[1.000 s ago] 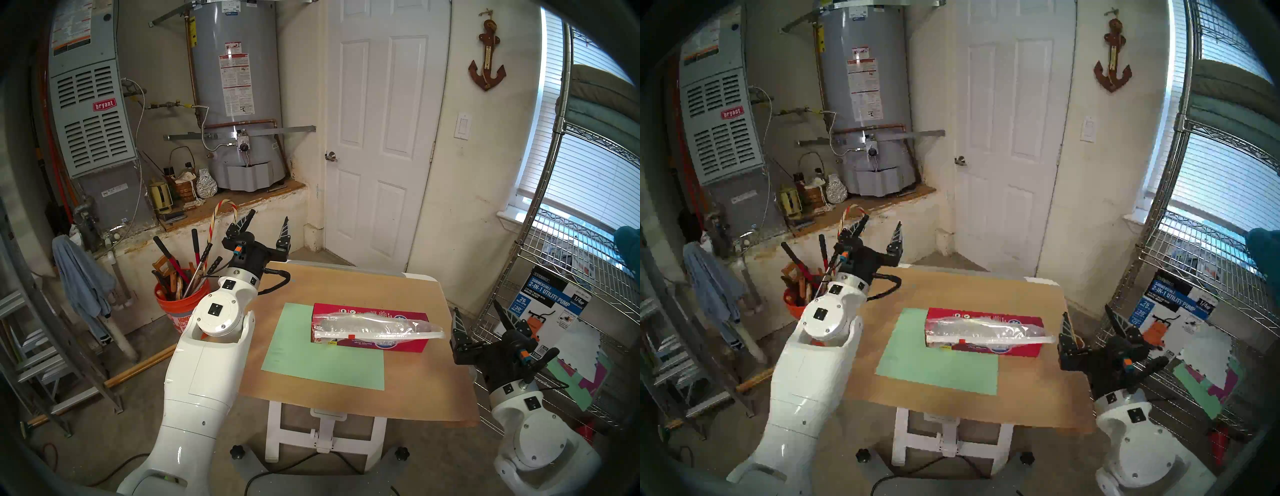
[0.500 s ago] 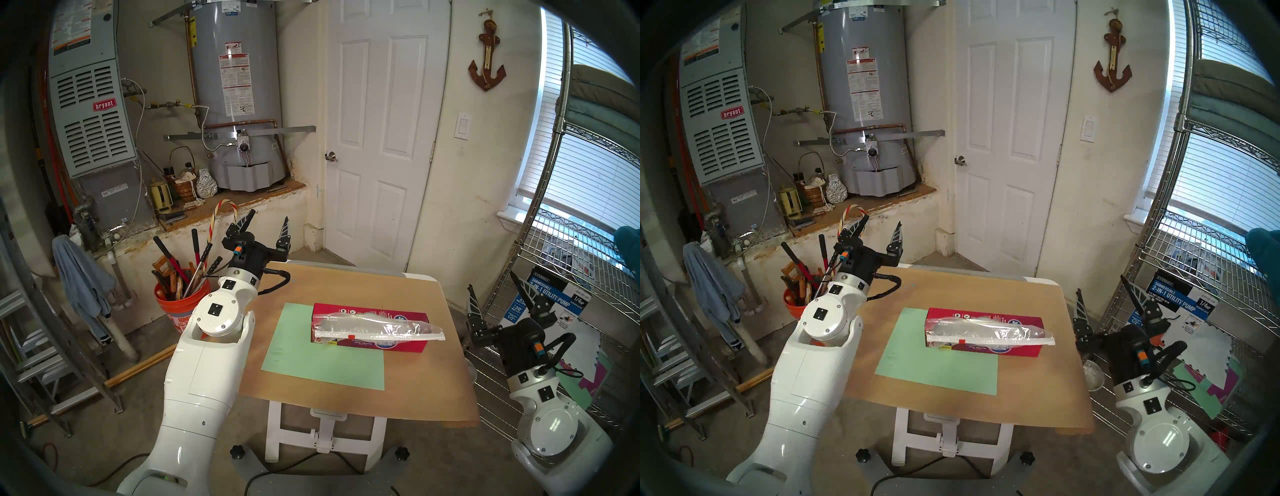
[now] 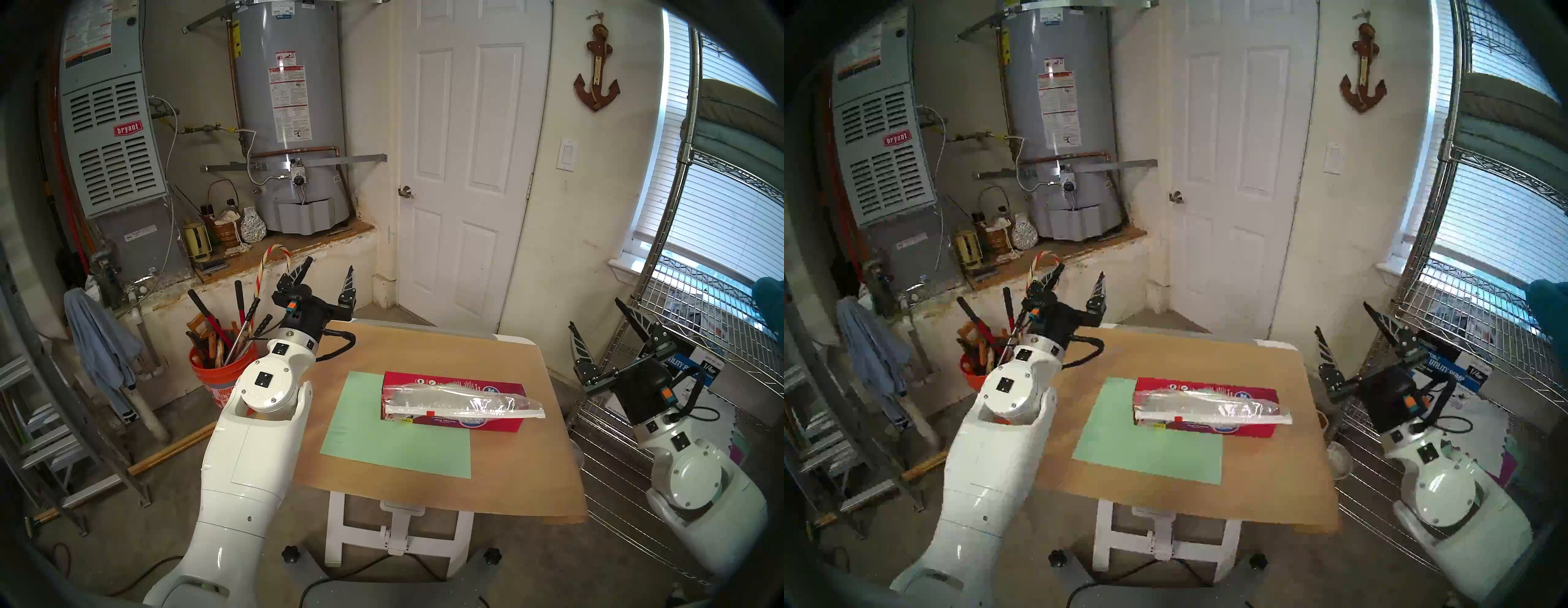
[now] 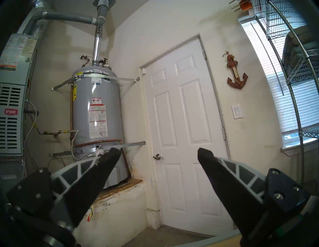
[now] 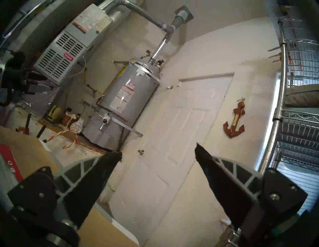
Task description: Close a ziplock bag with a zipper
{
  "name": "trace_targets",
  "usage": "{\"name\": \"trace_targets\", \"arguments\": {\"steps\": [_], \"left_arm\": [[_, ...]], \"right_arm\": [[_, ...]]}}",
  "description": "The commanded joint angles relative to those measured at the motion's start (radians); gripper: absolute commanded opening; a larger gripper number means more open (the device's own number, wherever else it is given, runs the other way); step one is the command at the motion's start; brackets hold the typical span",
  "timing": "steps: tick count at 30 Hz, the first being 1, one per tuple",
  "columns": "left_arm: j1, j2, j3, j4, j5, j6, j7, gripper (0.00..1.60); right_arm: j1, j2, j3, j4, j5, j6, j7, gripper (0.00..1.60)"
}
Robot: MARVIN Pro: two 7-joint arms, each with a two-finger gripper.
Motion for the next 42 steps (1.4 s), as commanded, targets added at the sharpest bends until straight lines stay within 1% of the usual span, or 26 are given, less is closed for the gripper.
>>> {"name": "trace_targets", "arguments": {"steps": [1,4,5,6,7,8,9,11,13,14,17,20,21,23,24,26,27,29,30,31,32,33,34,39,40,42], "left_arm": [[-0.013,0.002,-0.001,-0.024,0.002,-0.004,0.0,1.6],[-0.013,0.002,-0.001,-0.024,0.001,-0.005,0.0,1.6],[-0.013,0.002,-0.001,-0.023,0.001,-0.005,0.0,1.6],[-0.013,0.002,-0.001,-0.023,0.001,-0.005,0.0,1.6],[-0.013,0.002,-0.001,-0.023,0.001,-0.005,0.0,1.6],[-0.013,0.002,-0.001,-0.023,0.001,-0.005,0.0,1.6],[-0.013,0.002,-0.001,-0.023,0.001,-0.005,0.0,1.6],[-0.013,0.002,-0.001,-0.023,0.001,-0.005,0.0,1.6],[-0.013,0.002,-0.001,-0.024,0.001,-0.004,0.0,1.6],[-0.013,0.002,-0.001,-0.024,0.001,-0.004,0.0,1.6],[-0.013,0.002,-0.001,-0.023,0.001,-0.005,0.0,1.6],[-0.013,0.002,-0.001,-0.023,0.001,-0.005,0.0,1.6],[-0.013,0.002,-0.001,-0.023,0.001,-0.005,0.0,1.6],[-0.013,0.002,-0.001,-0.023,0.001,-0.005,0.0,1.6],[-0.013,0.002,-0.001,-0.023,0.001,-0.005,0.0,1.6],[-0.013,0.002,-0.001,-0.023,0.001,-0.005,0.0,1.6],[-0.013,0.002,-0.001,-0.024,0.001,-0.004,0.0,1.6],[-0.013,0.002,-0.001,-0.024,0.002,-0.004,0.0,1.6],[-0.013,0.002,-0.001,-0.024,0.002,-0.004,0.0,1.6],[-0.013,0.002,-0.001,-0.025,0.002,-0.004,0.0,1.6],[-0.012,0.002,-0.001,-0.025,0.002,-0.004,0.0,1.6],[-0.012,0.002,-0.001,-0.025,0.002,-0.004,0.0,1.6],[-0.012,0.002,-0.001,-0.025,0.002,-0.003,0.0,1.6],[-0.012,0.002,-0.001,-0.026,0.002,-0.003,0.0,1.6],[-0.012,0.002,-0.001,-0.026,0.002,-0.003,0.0,1.6],[-0.012,0.002,-0.001,-0.026,0.002,-0.003,0.0,1.6]], "right_arm": [[0.02,0.055,-0.008,-0.003,0.052,-0.107,0.109,1.6],[-0.018,0.028,-0.038,-0.037,0.059,-0.163,0.135,1.6],[-0.033,0.017,-0.043,-0.051,0.056,-0.168,0.138,1.6],[-0.056,0.014,-0.052,-0.058,0.058,-0.202,0.152,1.6],[-0.073,0.006,-0.054,-0.074,0.048,-0.194,0.159,1.6],[-0.092,-0.003,-0.061,-0.079,0.04,-0.226,0.16,1.6],[-0.108,-0.011,-0.062,-0.089,0.034,-0.232,0.165,1.6],[-0.141,-0.021,-0.057,-0.11,0.034,-0.27,0.168,1.6],[-0.16,-0.023,-0.051,-0.14,0.049,-0.269,0.186,1.6],[-0.18,-0.021,-0.041,-0.159,0.045,-0.274,0.194,1.6],[-0.214,-0.023,-0.047,-0.199,0.04,-0.279,0.218,1.6],[-0.262,-0.046,-0.058,-0.244,0.003,-0.271,0.244,1.6],[-0.264,-0.06,-0.076,-0.25,-0.011,-0.267,0.249,1.6],[-0.279,-0.066,-0.081,-0.258,-0.021,-0.265,0.252,1.6],[-0.306,-0.08,-0.087,-0.271,-0.08,-0.27,0.262,1.6],[-0.317,-0.084,-0.096,-0.276,-0.097,-0.266,0.265,1.6],[-0.337,-0.097,-0.099,-0.284,-0.17,-0.275,0.271,1.6],[-0.343,-0.109,-0.109,-0.287,-0.184,-0.264,0.267,1.6],[-0.341,-0.123,-0.12,-0.288,-0.212,-0.263,0.265,1.6],[-0.331,-0.142,-0.14,-0.285,-0.269,-0.259,0.264,1.6],[-0.322,-0.159,-0.154,-0.283,-0.297,-0.252,0.257,1.6],[-0.322,-0.159,-0.154,-0.283,-0.297,-0.252,0.257,1.6],[-0.303,-0.171,-0.168,-0.277,-0.332,-0.249,0.256,1.6],[-0.227,-0.209,-0.25,-0.241,-0.405,-0.22,0.249,1.6],[-0.205,-0.212,-0.262,-0.226,-0.437,-0.228,0.253,1.6],[-0.182,-0.221,-0.286,-0.21,-0.453,-0.22,0.251,1.6]]}}
